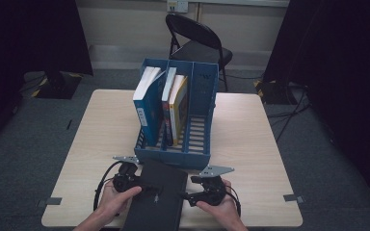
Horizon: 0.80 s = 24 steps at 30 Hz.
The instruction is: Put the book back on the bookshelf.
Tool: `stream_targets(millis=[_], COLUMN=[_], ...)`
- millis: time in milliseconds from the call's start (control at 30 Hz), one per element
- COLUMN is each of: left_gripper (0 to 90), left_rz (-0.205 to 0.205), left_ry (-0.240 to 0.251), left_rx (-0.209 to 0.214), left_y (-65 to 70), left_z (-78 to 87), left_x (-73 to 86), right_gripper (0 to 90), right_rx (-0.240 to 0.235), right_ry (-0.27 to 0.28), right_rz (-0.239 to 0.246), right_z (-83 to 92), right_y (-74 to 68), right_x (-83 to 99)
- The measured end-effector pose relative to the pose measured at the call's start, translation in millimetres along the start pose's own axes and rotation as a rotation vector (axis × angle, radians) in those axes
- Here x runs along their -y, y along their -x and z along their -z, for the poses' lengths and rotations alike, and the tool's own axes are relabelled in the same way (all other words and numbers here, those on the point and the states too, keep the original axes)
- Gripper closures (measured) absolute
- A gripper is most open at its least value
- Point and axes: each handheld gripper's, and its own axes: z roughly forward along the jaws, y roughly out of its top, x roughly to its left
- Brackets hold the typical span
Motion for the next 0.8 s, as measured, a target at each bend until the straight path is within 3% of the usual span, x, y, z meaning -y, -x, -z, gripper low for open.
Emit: stream_targets(millis=[67, 200, 500, 700, 800], left_gripper=[63.4, 63.6, 63.6, 63.6, 63.8], left_rz=[-0.026, -0.040, -0.080, -0.127, -0.127], left_ry=[0.009, 0.038, 0.048, 0.051, 0.052], left_rx=[-0.009, -0.036, -0.050, -0.056, -0.054], left_y=[3.9, 10.8, 16.9, 22.3, 22.8], left_z=[1.7, 3.5, 5.9, 8.0, 8.2], left_x=[1.2, 4.4, 6.3, 7.8, 7.7], right_gripper=[21.8, 18.9, 13.5, 10.0, 8.3], right_rx=[-0.020, -0.024, -0.056, -0.091, -0.111], right_ry=[-0.023, -0.051, -0.048, -0.049, -0.052], right_rz=[0.005, 0.009, 0.001, -0.020, -0.030], right_z=[-3.5, -7.4, -11.1, -12.6, -14.4], right_y=[-1.7, -1.5, -3.9, -0.6, 1.1], right_x=[0.4, 1.3, 1.6, 3.6, 4.2])
